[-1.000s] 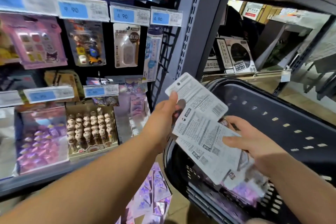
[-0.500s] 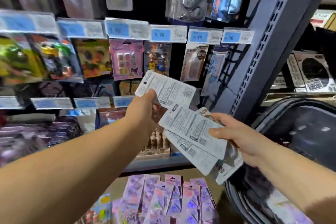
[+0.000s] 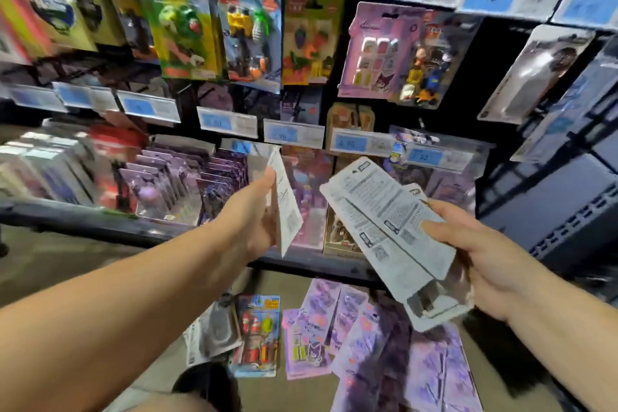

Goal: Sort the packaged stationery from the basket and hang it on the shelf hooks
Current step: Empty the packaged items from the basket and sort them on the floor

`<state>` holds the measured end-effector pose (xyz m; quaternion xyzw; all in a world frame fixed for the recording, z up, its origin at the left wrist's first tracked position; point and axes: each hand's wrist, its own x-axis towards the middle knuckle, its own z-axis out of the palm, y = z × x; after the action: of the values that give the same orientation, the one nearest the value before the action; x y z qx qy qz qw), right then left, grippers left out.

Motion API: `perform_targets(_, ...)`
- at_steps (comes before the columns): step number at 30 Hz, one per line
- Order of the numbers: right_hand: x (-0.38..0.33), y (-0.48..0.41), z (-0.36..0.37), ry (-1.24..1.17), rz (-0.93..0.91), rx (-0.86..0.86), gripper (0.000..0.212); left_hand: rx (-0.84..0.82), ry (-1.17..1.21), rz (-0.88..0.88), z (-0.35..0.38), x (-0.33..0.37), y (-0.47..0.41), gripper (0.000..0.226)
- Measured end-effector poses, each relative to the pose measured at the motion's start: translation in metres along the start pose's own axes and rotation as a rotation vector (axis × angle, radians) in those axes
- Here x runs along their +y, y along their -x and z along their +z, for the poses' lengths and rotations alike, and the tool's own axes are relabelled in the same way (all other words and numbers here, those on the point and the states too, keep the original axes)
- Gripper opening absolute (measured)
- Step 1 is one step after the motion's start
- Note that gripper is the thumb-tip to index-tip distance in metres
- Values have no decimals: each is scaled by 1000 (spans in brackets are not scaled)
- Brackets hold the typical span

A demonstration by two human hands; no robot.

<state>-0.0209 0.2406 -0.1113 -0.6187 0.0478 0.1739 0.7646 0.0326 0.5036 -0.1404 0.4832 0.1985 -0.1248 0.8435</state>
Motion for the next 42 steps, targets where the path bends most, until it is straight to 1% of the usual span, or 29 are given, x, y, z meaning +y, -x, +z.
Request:
perform_targets(1, 7, -11, 9, -11, 6, 28, 78, -33, 5, -34, -8, -8, -2, 50)
perform_targets(2, 15, -21, 19, -18, 17, 52, 71, -71, 31, -58, -15, -16, -5, 55)
perform_targets(5, 44, -48, 44, -28, 56, 91, 63, -167, 64, -100, -34, -33, -8, 70)
perform_targets(6, 53, -55, 51, -29, 72, 105, 57, -184, 89, -105, -42, -36, -9, 66)
perform_targets(7, 62, -63, 56, -27, 92, 114, 52, -201, 115, -109, -53, -40, -13, 57)
perform_targets(8, 72, -71, 62, -20, 112, 109, 51, -219, 148, -120, -64, -43, -14, 48)
perform_targets(9, 82, -78, 66, -6, 127, 100, 57, -220, 192, -146, -73, -46, -15, 43)
perform_targets(11, 103, -87, 75, 49, 158, 94, 73, -227, 243, -187, -96, -57, -21, 44)
perform_targets(12, 112, -89, 80, 88, 173, 96, 74, -222, 244, -208, -107, -64, -24, 47)
perform_targets(15, 140, -94, 88, 171, 212, 84, 55, -200, 210, -279, -133, -86, -30, 54)
perform_targets(19, 166, -98, 92, 243, 271, 106, 41, -135, 194, -315, -162, -116, -31, 65)
perform_targets(21, 174, -96, 92, 256, 294, 106, 41, -58, 180, -323, -178, -131, -28, 68)
perform_targets(23, 180, -93, 91, 265, 311, 104, 43, -23, 72, -319, -194, -144, -25, 64)
perform_targets(24, 182, -92, 90, 270, 318, 104, 44, -10, 18, -304, -201, -150, -25, 66)
perform_targets(25, 184, -91, 88, 274, 324, 108, 43, 25, -26, -280, -208, -155, -25, 62)
perform_targets(26, 185, -91, 86, 279, 328, 112, 42, 87, -66, -253, -213, -160, -26, 50)
perform_targets(27, 185, -90, 84, 282, 329, 118, 41, 165, -113, -220, -218, -163, -27, 37)
perform_targets(29, 184, -89, 81, 278, 323, 130, 37, 352, -206, -163, -228, -165, -31, 20)
perform_targets(31, 181, -88, 81, 260, 316, 130, 33, 479, -234, -122, -237, -165, -39, 9)
perform_targets(33, 180, -87, 81, 247, 309, 132, 34, 519, -253, -119, -246, -166, -49, 4)
perform_targets(34, 179, -87, 80, 248, 305, 131, 37, 533, -283, -130, -249, -167, -53, 9)
perform_targets(36, 180, -85, 81, 256, 300, 131, 42, 550, -356, -162, -256, -171, -60, 28)
perform_targets(37, 180, -85, 82, 255, 297, 129, 42, 555, -375, -160, -261, -172, -63, 33)
perform_targets(39, 180, -84, 84, 245, 294, 120, 39, 561, -401, -153, -271, -176, -67, 34)
perform_targets(42, 180, -82, 87, 236, 284, 110, 37, 548, -510, -136, -276, -170, -62, 29)
